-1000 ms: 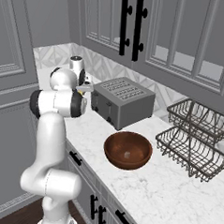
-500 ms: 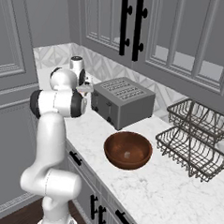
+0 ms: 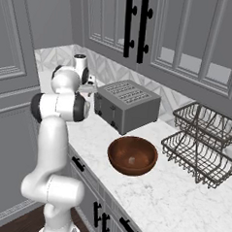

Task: Grab a lemon wedge from the fridge and one ice cube from the ice bowl, and put them in the glass of lemonade.

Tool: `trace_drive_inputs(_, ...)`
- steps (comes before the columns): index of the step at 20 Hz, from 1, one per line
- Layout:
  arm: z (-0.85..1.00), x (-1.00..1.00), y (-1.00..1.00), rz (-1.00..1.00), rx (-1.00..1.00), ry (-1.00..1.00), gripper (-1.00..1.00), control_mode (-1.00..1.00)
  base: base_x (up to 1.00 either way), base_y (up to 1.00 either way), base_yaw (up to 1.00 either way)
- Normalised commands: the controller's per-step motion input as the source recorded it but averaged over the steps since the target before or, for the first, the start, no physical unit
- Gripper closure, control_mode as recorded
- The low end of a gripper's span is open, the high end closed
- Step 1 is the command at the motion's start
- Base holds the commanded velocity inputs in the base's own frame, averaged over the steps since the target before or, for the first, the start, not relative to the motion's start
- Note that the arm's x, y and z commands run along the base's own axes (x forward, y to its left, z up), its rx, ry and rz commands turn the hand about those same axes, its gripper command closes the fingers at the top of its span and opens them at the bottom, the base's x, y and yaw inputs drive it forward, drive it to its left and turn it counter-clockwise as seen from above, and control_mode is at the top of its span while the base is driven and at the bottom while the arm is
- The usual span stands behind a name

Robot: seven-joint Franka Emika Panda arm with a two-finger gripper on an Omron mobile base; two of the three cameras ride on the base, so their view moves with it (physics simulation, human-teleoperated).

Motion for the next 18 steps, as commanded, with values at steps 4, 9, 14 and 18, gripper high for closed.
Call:
trace_drive_inputs(4, 0.57, -0.09, 0.0, 0.0, 0.01, -0.01, -1.0, -1.0, 0.0, 0.0, 0.0)
trace_drive_inputs(9, 0.0, -0.43, 0.0, 0.0, 0.04, -0.03, -1.0, -1.0, 0.0, 0.0, 0.0)
trace_drive_inputs(14, 0.0, -0.49, 0.0, 0.0, 0.05, -0.05, -1.0, -1.0, 0.0, 0.0, 0.0)
trace_drive_inputs(18, 0.0, -0.62, -0.04, 0.0, 0.06, -0.03, -1.0, -1.0, 0.0, 0.0, 0.0)
